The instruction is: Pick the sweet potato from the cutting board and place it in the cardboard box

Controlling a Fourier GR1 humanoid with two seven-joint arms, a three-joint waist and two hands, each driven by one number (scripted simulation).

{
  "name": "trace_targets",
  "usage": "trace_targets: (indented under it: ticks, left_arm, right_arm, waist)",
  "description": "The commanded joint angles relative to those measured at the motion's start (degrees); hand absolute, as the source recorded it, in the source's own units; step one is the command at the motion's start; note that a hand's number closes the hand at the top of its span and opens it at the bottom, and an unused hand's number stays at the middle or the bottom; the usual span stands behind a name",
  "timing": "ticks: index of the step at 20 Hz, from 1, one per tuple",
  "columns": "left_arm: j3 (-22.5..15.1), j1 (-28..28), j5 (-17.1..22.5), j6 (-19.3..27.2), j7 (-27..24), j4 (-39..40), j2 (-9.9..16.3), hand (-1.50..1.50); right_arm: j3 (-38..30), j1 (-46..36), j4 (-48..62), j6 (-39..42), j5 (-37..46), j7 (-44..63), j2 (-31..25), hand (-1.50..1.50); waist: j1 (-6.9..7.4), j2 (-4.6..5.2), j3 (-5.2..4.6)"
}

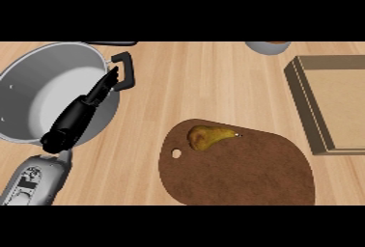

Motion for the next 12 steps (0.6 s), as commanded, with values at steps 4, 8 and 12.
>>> trace_targets:
  ticks: [4,8,12]
  left_arm:
    - [0.39,-1.7,-0.21,0.02,1.0,0.0,-0.55,0.0]
    - [-0.13,-0.9,-1.05,0.18,0.14,-0.36,-0.55,0.0]
    - [1.03,-0.58,-0.8,-0.01,-0.22,0.48,0.28,0.0]
  right_arm:
    - [7.88,-6.53,13.48,2.03,10.14,-11.62,1.39,-1.5]
    - [8.75,-8.05,16.9,3.29,8.72,-20.13,0.94,-1.5]
    - [3.7,-9.15,17.68,8.86,-2.89,-22.23,5.55,-1.5]
  waist:
    - [0.07,-0.01,0.06]
    - [0.46,0.25,0.17]
    - [-0.85,-0.15,0.19]
